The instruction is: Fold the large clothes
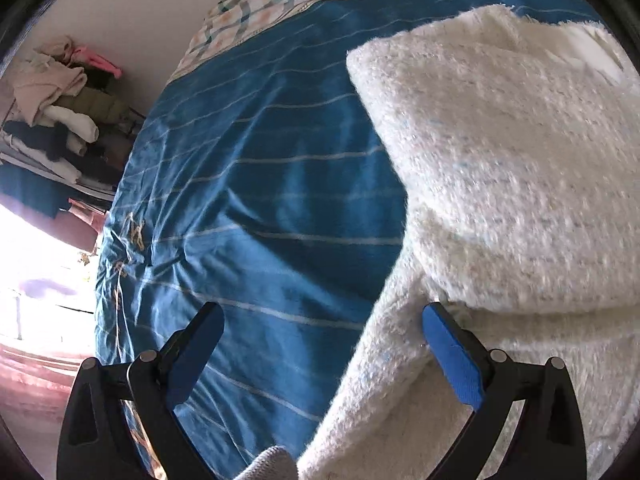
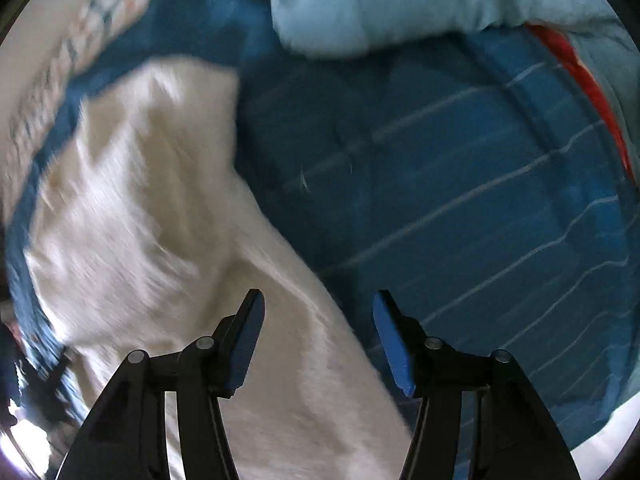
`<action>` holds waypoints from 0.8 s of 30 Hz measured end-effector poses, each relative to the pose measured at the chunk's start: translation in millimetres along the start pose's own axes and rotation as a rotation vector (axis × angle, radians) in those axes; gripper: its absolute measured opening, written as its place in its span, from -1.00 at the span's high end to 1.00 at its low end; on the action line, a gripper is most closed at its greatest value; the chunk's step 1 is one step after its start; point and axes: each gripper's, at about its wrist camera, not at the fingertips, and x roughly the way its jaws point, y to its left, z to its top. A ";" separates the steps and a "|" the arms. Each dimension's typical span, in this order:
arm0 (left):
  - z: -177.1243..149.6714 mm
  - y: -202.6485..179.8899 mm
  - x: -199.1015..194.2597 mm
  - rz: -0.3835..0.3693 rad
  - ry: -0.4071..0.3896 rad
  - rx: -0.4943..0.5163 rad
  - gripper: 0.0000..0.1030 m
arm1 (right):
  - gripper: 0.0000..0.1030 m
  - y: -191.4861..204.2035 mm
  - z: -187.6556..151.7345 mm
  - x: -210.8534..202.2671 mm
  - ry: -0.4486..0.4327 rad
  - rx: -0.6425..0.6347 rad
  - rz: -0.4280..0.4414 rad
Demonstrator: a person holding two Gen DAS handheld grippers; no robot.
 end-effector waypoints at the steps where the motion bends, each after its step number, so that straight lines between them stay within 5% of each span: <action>1: -0.3 -1.1 0.4 0.001 0.004 -0.003 -0.97 | -0.14 4.2 -0.5 7.3 0.010 -0.047 -0.026; 6: 3.9 -7.7 12.3 0.049 0.019 -0.007 -1.00 | -0.12 33.6 8.9 39.4 -0.001 -0.192 -0.081; 9: 8.0 -2.3 23.0 0.023 0.059 -0.059 -1.00 | 0.41 35.7 18.2 41.4 -0.055 -0.193 -0.064; 12: 7.0 0.2 20.0 0.008 0.052 -0.062 -1.00 | 0.42 -5.9 29.3 48.1 -0.014 0.059 0.040; 18: 1.3 16.7 -14.3 -0.035 0.038 -0.099 -1.00 | 0.24 -4.7 3.1 17.4 0.017 0.047 -0.019; 21: -0.8 17.0 -43.3 -0.052 0.004 -0.090 -1.00 | -0.03 -3.1 -30.3 -11.2 0.007 0.069 0.095; 24: 10.5 14.8 -58.5 -0.075 -0.031 -0.113 -1.00 | -0.05 -12.3 -47.1 -27.2 -0.024 0.130 0.261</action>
